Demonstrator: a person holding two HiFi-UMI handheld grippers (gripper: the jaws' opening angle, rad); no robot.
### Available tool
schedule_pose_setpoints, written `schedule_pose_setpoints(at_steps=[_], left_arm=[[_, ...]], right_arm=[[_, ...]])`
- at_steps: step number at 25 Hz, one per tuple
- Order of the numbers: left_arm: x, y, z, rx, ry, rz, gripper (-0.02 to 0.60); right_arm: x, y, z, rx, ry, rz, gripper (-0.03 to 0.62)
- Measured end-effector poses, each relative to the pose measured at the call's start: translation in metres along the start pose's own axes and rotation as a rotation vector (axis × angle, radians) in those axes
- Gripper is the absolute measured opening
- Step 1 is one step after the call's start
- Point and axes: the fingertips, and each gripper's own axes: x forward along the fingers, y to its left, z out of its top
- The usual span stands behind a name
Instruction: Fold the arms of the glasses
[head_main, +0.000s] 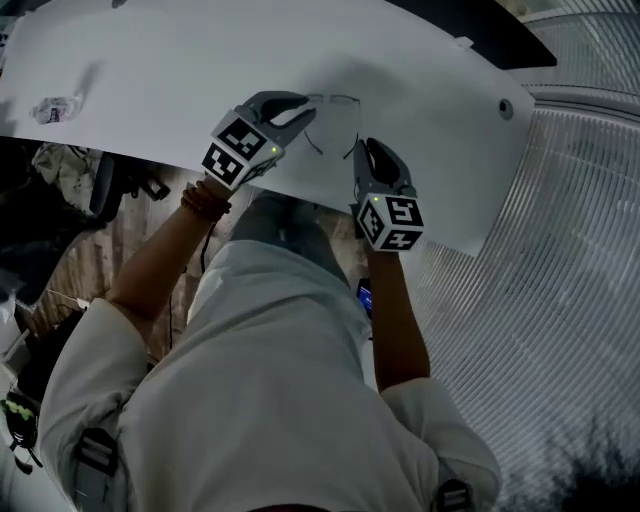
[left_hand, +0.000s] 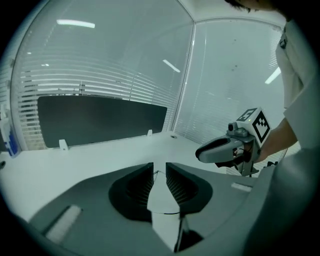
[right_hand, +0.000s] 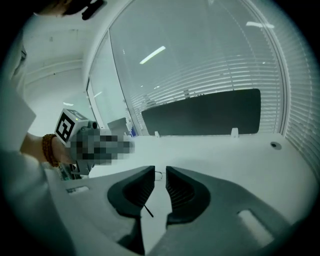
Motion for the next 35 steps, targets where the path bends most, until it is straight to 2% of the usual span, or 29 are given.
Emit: schedule_pose_setpoints(at_steps=[4, 11, 19, 26, 35], left_arm=[[0.018, 0.021, -0.021, 0.030, 0.051, 0.023, 0.085], [0.048, 0.045, -0.055, 0.040, 0.141, 0.013, 0.091], [0.065, 0.053, -0.083, 0.044, 0.215, -0.005, 0.091], [0.068, 0.056, -0.089, 0.031, 0.199, 0.005, 0.075], [0.068, 0.054, -0.089, 0.009, 0.186, -0.006, 0.071]], right_arm=[[0.016, -0.012, -0.016, 0.014, 0.041, -0.026, 0.083], [0.041, -0.030, -0.046, 0.052, 0.121, -0.052, 0.105], [0.061, -0.041, -0.068, 0.091, 0.166, -0.076, 0.126], [0.073, -0.043, -0.092, 0.116, 0.204, -0.071, 0.126], [0.090, -0.023, -0.097, 0.134, 0.212, -0.037, 0.126]])
